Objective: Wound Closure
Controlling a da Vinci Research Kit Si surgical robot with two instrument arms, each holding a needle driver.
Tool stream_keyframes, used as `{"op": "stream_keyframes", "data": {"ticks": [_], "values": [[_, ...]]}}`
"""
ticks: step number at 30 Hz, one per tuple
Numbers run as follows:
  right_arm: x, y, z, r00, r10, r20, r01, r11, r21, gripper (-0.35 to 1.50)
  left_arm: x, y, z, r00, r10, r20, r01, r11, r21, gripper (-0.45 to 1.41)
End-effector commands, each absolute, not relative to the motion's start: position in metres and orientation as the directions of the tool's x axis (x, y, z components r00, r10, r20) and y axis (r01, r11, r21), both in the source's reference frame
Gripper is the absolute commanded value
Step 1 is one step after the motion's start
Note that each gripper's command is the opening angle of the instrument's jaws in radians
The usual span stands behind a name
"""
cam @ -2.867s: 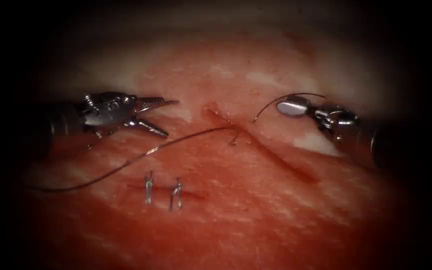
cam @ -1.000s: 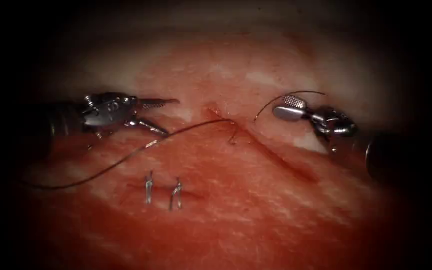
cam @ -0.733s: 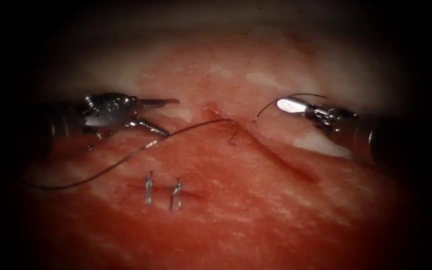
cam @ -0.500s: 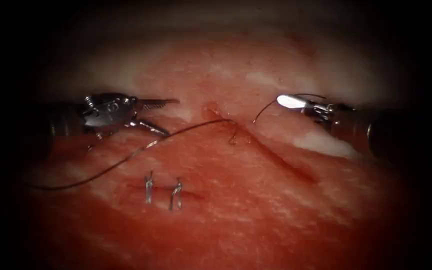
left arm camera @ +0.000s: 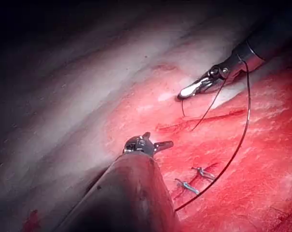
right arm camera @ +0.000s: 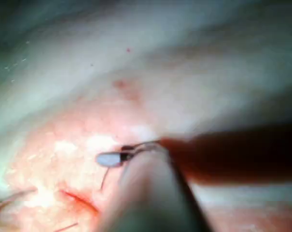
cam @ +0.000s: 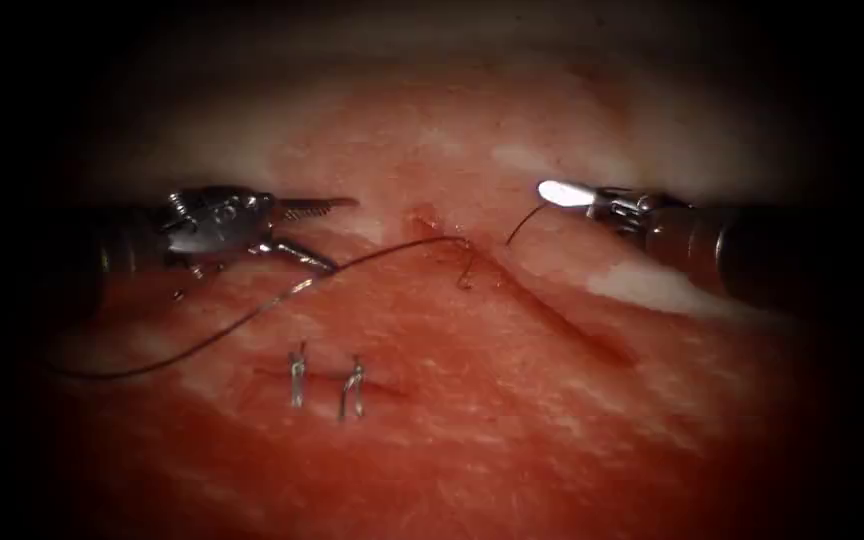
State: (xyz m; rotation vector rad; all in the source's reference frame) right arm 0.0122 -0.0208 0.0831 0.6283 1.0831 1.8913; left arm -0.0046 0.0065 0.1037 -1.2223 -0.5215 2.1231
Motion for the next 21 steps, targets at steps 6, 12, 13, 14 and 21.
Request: {"op": "stream_keyframes", "data": {"ticks": [6,12,13,14,21], "values": [[0.0128,-0.0209,0.0836,-0.509,0.86,0.042,-0.407,-0.283,0.869,0.99,-0.0052,0.0063,0.1043,-0.373,0.69,-0.621,-0.321,-0.724,-0.611,0.31],[0.0127,-0.0211,0.0835,-0.548,0.817,0.177,-0.301,-0.391,0.87,1.25,-0.0053,0.0063,0.1043,-0.373,0.69,-0.621,-0.321,-0.723,-0.611,0.31],[0.0127,-0.0211,0.0835,-0.551,0.81,0.2,-0.284,-0.407,0.868,1.26,-0.0053,0.0063,0.1043,-0.371,0.694,-0.617,-0.323,-0.719,-0.615,0.31],[0.0127,-0.0211,0.0835,-0.559,0.8,0.22,-0.266,-0.424,0.866,1.28,-0.0053,0.0063,0.1043,-0.371,0.694,-0.617,-0.323,-0.719,-0.615,0.31],[0.0129,-0.021,0.0836,-0.594,0.735,0.327,-0.157,-0.504,0.849,1.28,-0.0053,0.0063,0.1043,-0.371,0.694,-0.617,-0.323,-0.719,-0.615,0.31]]}}
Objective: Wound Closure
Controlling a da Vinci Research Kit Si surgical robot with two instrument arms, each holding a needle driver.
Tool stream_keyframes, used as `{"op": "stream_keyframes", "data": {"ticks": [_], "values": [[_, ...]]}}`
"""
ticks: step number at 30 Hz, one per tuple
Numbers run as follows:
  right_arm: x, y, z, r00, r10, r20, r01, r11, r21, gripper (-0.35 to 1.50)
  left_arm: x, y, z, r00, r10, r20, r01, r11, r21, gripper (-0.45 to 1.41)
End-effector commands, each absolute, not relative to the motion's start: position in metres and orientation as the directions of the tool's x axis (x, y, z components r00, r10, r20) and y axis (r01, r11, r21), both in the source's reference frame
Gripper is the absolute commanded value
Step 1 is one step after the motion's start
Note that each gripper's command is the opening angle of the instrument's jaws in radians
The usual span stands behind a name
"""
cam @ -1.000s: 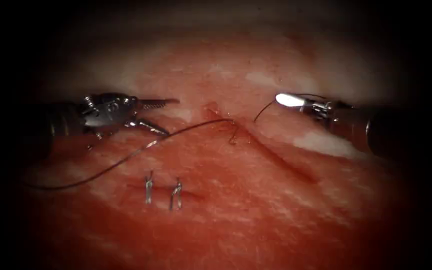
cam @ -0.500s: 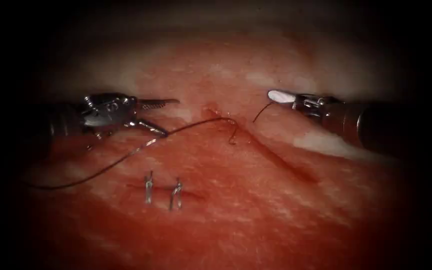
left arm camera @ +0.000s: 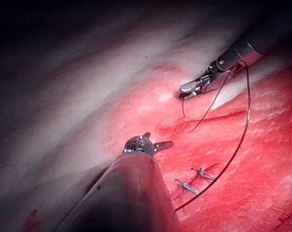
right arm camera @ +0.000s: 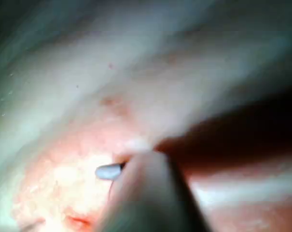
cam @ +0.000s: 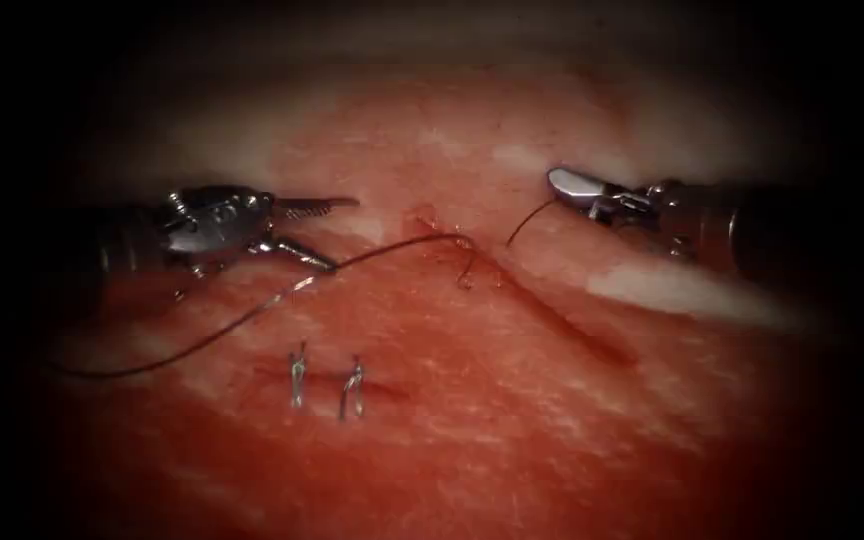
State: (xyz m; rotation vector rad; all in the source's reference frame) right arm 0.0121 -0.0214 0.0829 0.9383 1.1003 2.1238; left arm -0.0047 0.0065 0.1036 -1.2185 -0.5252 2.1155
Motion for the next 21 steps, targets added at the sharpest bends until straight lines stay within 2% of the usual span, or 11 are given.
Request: {"op": "stream_keyframes", "data": {"ticks": [1,16,19,20,21], "values": [[0.0129,-0.0209,0.0837,-0.596,0.729,0.337,-0.149,-0.512,0.846,1.26,-0.0053,0.0063,0.1043,-0.371,0.694,-0.617,-0.323,-0.719,-0.615,0.31],[0.0122,-0.0215,0.0846,-0.6,0.665,0.445,-0.066,-0.595,0.801,1.21,-0.0054,0.0064,0.1045,-0.37,0.694,-0.618,-0.324,-0.72,-0.614,0.31],[0.0123,-0.0213,0.0849,-0.601,0.666,0.443,-0.066,-0.593,0.802,1.05,-0.0054,0.0063,0.1045,-0.37,0.694,-0.618,-0.324,-0.72,-0.614,0.31],[0.0124,-0.0213,0.085,-0.602,0.665,0.442,-0.066,-0.593,0.803,0.84,-0.0054,0.0063,0.1045,-0.37,0.694,-0.618,-0.324,-0.72,-0.614,0.31],[0.0125,-0.0213,0.0851,-0.6,0.667,0.442,-0.066,-0.592,0.803,0.47,-0.0054,0.0063,0.1045,-0.37,0.694,-0.618,-0.324,-0.72,-0.614,0.31]]}}
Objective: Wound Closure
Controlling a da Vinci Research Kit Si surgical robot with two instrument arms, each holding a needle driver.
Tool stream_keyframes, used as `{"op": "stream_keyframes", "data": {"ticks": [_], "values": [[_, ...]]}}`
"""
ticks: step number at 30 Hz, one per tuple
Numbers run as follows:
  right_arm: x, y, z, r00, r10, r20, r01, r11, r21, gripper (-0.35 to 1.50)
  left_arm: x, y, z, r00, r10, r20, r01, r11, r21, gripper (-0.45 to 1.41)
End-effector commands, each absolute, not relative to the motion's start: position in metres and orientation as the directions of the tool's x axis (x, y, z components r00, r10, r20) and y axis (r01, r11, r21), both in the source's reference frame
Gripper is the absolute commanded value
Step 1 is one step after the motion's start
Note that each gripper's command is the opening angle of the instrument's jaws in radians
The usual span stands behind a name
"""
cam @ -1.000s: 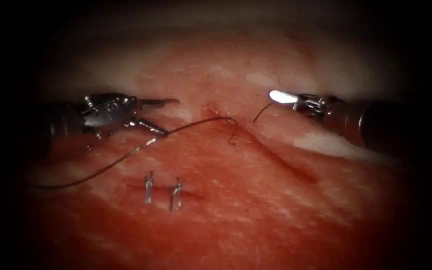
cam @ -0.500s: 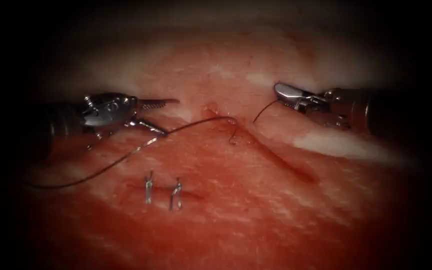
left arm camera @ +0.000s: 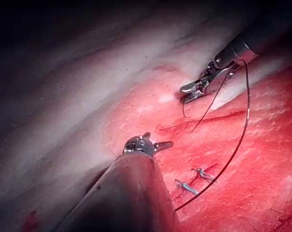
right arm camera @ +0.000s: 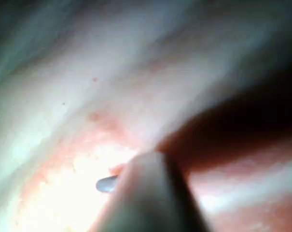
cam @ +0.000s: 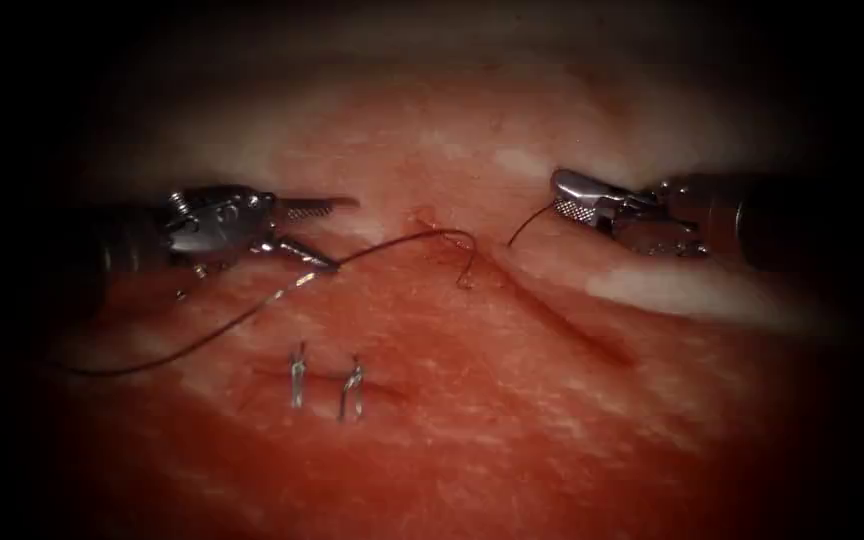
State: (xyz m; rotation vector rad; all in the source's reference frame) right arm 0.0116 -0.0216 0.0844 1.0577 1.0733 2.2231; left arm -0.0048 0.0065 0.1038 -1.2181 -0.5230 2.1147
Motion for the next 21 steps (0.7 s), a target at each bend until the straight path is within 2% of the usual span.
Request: {"op": "stream_keyframes", "data": {"ticks": [1,2,8,14,17,20,21], "values": [[0.0125,-0.0213,0.0852,-0.602,0.669,0.435,-0.07,-0.588,0.806,-0.03,-0.0054,0.0063,0.1045,-0.37,0.694,-0.618,-0.324,-0.72,-0.614,0.31],[0.0126,-0.0212,0.0853,-0.602,0.685,0.41,-0.1,-0.575,0.812,-0.35,-0.0054,0.0063,0.1045,-0.37,0.693,-0.618,-0.324,-0.72,-0.614,0.31],[0.0128,-0.0208,0.0857,-0.611,0.773,0.17,-0.267,-0.403,0.875,-0.35,-0.0054,0.0063,0.1045,-0.37,0.693,-0.618,-0.324,-0.72,-0.614,0.31],[0.0128,-0.0209,0.0857,-0.588,0.806,0.058,-0.322,-0.3,0.898,-0.35,-0.0054,0.0063,0.1045,-0.371,0.693,-0.618,-0.323,-0.72,-0.614,0.31],[0.0129,-0.0214,0.0851,-0.514,0.855,-0.068,-0.394,-0.165,0.904,-0.35,-0.0054,0.0063,0.1045,-0.371,0.693,-0.618,-0.323,-0.72,-0.614,0.31],[0.0133,-0.0217,0.0839,-0.385,0.89,-0.245,-0.482,0.032,0.875,-0.35,-0.0054,0.0063,0.1045,-0.371,0.693,-0.618,-0.323,-0.72,-0.614,0.31],[0.0135,-0.0217,0.0831,-0.303,0.898,-0.32,-0.529,0.121,0.84,-0.35,-0.0054,0.0063,0.1045,-0.371,0.693,-0.618,-0.324,-0.72,-0.614,0.31]]}}
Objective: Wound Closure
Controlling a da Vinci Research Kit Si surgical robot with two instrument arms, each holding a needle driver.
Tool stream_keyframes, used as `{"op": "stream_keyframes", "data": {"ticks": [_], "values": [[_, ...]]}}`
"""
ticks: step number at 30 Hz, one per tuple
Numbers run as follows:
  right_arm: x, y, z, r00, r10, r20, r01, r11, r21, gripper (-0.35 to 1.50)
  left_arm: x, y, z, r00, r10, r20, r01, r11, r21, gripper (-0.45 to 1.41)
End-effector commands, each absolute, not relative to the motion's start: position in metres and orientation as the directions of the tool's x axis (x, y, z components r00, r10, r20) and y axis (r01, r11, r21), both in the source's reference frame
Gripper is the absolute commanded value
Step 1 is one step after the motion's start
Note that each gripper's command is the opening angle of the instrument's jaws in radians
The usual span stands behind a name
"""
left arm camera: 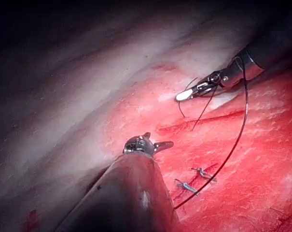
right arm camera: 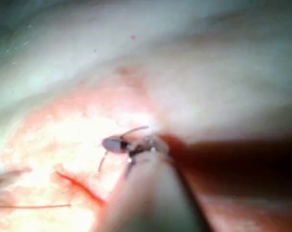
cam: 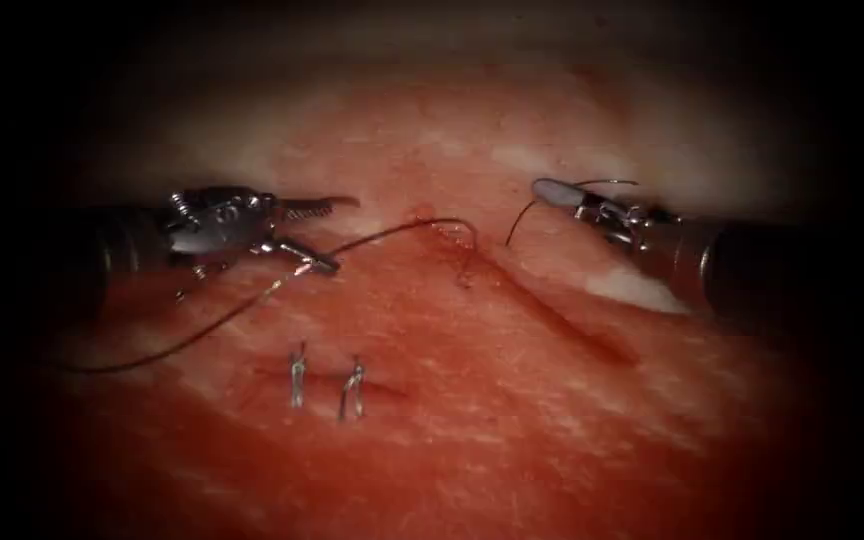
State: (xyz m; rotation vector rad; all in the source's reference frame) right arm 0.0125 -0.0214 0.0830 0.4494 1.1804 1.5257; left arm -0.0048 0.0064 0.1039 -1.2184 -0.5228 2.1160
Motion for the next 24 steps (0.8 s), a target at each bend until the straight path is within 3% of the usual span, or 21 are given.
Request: {"op": "stream_keyframes", "data": {"ticks": [1,4,12,24], "values": [[0.0136,-0.0217,0.0825,-0.24,0.902,-0.36,-0.559,0.174,0.81,-0.35,-0.0054,0.0063,0.1045,-0.371,0.693,-0.618,-0.324,-0.72,-0.614,0.31],[0.0144,-0.0215,0.0808,-0.041,0.881,-0.472,-0.614,0.35,0.707,-0.35,-0.0054,0.0063,0.1045,-0.371,0.693,-0.618,-0.324,-0.72,-0.614,0.31],[0.0172,-0.022,0.0781,0.056,0.87,-0.49,-0.62,0.415,0.665,-0.35,-0.0054,0.0062,0.1044,-0.371,0.693,-0.618,-0.324,-0.72,-0.614,0.31],[0.0198,-0.0219,0.0775,0.304,0.906,-0.296,-0.649,0.424,0.632,-0.35,-0.0054,0.0061,0.1044,-0.371,0.693,-0.618,-0.324,-0.72,-0.614,0.31]]}}
